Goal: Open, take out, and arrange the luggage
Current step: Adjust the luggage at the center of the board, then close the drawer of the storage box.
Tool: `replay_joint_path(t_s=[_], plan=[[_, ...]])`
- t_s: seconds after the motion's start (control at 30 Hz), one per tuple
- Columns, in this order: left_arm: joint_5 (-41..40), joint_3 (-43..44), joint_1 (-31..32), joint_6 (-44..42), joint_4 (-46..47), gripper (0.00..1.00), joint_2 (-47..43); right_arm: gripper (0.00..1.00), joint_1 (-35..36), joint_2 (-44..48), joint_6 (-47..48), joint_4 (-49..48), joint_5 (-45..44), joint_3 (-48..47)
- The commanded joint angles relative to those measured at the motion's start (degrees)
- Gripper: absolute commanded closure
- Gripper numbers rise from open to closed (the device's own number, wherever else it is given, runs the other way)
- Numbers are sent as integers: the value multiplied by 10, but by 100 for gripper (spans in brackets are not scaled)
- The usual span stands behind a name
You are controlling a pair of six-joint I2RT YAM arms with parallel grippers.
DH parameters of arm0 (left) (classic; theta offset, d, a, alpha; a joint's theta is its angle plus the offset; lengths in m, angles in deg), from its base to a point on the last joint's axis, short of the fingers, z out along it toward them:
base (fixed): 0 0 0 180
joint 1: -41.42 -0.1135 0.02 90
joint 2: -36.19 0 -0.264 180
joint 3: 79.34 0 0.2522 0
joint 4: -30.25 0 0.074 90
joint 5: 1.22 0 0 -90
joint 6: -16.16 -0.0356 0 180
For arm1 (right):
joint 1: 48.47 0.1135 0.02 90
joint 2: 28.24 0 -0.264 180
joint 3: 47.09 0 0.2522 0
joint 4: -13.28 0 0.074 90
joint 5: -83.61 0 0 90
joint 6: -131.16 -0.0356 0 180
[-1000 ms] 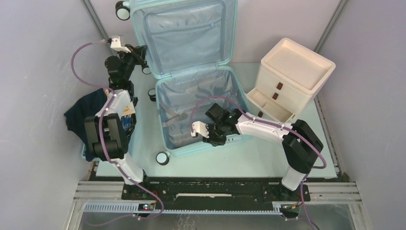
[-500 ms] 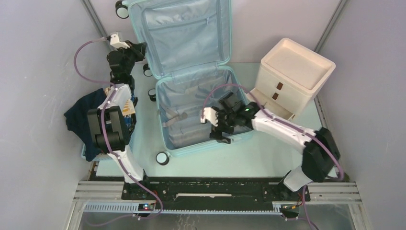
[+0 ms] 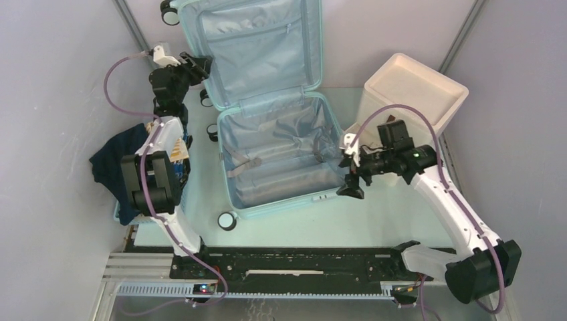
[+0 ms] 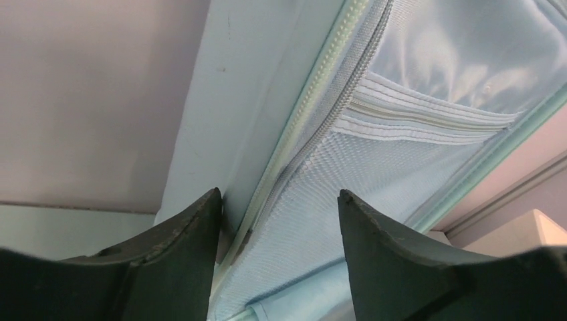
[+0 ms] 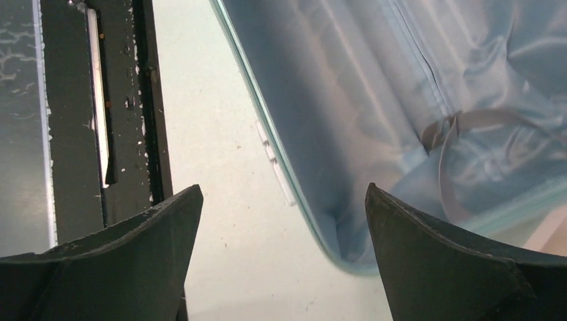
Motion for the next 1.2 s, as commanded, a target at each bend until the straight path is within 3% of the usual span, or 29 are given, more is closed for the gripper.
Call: replay_joint_path(t_s=[0.0,0.13,0.3,0.4,0.47,0.6,0.73,0.93,1.07,1.17], plan=[[20,-42,21,-8,-22,30,-102,0,-69,43,28,48,98,3],[13,-85,18,-37,-43,26,-178,0,-108,82,12,55,97,17],[11,-143,15,-69,-112,24,-291,2,-186,97,-110,-51,-25,43],[22,-175,16,-100,-182,24,-365,18,-209,74,-135,-71,-79,48],[32,-205,15,-119,-228,23,-418,40,-209,52,-148,-97,-128,64],[46,-270,15,-163,-301,20,-532,70,-205,-2,-148,-142,-225,84],[43,-343,15,-222,-376,16,-651,89,-183,-75,-170,-202,-299,91],[-20,-451,15,-291,-458,8,-781,95,-143,-158,-211,-272,-391,91],[-45,-486,15,-293,-468,5,-834,97,-127,-193,-244,-345,-544,92],[-50,-487,15,-299,-476,5,-840,96,-136,-198,-253,-401,-612,103]])
